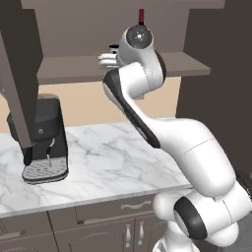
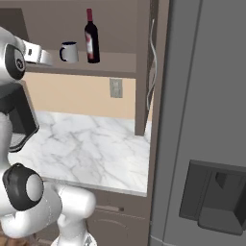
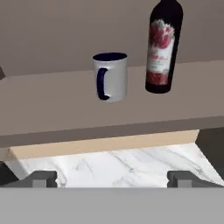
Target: Open the cabinet directly in front. Then move the wine and the mug to the dining counter with the jar on it.
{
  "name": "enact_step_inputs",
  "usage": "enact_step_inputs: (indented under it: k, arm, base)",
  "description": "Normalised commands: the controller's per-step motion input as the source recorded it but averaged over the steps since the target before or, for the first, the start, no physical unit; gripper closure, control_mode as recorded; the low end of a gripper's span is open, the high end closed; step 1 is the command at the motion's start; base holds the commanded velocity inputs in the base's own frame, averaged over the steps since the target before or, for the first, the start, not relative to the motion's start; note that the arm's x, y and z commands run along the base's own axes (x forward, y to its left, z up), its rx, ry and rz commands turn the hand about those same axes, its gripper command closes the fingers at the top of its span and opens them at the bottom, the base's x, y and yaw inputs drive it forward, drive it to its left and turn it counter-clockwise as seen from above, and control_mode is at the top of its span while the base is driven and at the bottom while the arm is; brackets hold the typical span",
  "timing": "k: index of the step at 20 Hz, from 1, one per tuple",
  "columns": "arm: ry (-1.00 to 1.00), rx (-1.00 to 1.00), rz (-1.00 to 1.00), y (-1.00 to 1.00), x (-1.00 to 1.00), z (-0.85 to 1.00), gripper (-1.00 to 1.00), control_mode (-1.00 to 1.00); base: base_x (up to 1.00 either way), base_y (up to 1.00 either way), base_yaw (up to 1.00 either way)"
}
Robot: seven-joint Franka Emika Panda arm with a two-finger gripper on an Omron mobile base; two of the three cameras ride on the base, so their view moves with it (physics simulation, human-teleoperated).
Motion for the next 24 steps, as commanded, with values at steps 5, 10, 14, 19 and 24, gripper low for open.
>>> enact_step_inputs:
  k: [5, 10, 14, 19, 24]
  arm:
    - [0.00, -0.01, -0.18, 0.00, 0.73, 0.06, -1.00, -1.00]
    - [0.00, 0.00, 0.03, -0.06, 0.65, 0.00, -1.00, -1.00]
    - [0.00, 0.00, 0.07, -0.22, 0.59, 0.00, -1.00, -1.00]
    - [-0.02, 0.01, 0.07, -0.17, 0.35, -0.10, -1.00, -1.00]
    - [-0.01, 0.04, 0.00, -0.02, 0.17, -0.02, -1.00, -1.00]
  base:
    - [0.00, 0.00, 0.00]
    - [0.00, 0.00, 0.00]
    - [0.00, 0.00, 0.00]
    - [0.00, 0.00, 0.00]
    - [0.00, 0.00, 0.00]
